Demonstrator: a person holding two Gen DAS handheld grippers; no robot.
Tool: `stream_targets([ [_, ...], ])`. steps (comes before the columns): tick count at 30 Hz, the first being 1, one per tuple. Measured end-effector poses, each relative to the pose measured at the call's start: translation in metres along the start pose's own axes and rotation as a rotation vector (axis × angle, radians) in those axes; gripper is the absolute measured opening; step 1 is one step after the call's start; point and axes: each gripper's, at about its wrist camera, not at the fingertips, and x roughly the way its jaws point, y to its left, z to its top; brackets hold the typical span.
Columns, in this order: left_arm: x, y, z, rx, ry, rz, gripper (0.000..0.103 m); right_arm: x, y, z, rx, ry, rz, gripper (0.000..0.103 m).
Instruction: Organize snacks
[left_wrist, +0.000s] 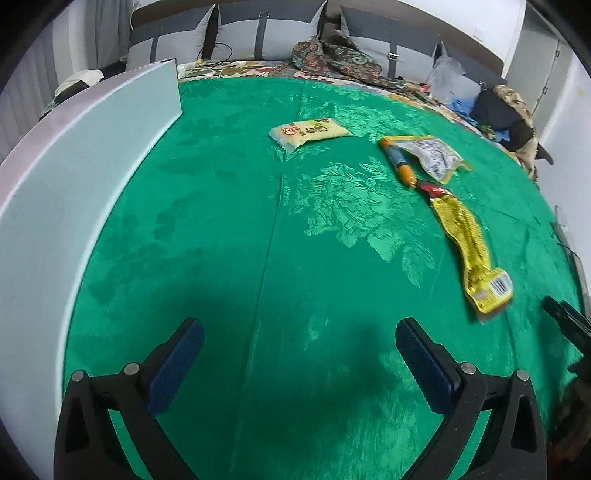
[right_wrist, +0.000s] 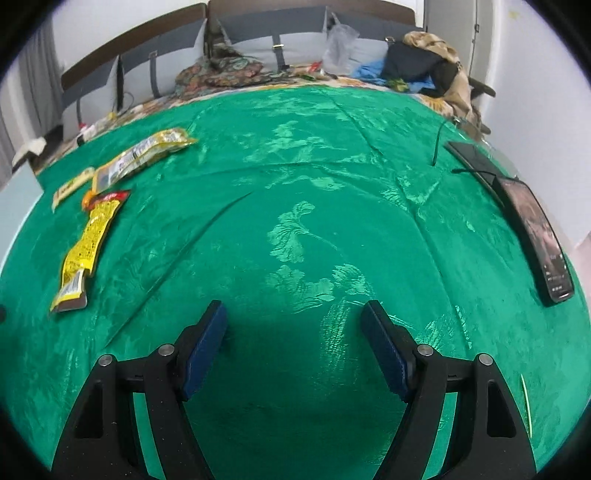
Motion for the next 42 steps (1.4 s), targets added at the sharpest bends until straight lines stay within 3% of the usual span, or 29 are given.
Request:
stream_targets([
  [9, 0.033, -0.015, 0.017, 0.081, -0.011, 0.070, 0.103, 0.003, 0.012, -0.002, -0.014, 0.011, -0.019, 0.085],
  [15, 0.034, -0.015, 0.013, 0.094, -0.054, 0.060, 0.103, 0.003, 0.011, -0.002, -0.014, 0.011, -0.019, 0.085],
  [42, 0.035, -0.016, 0.014, 0.094, -0.054, 0.058, 0.103, 0.002, 0.010, -0.003, -0.012, 0.011, -0.021, 0.087],
])
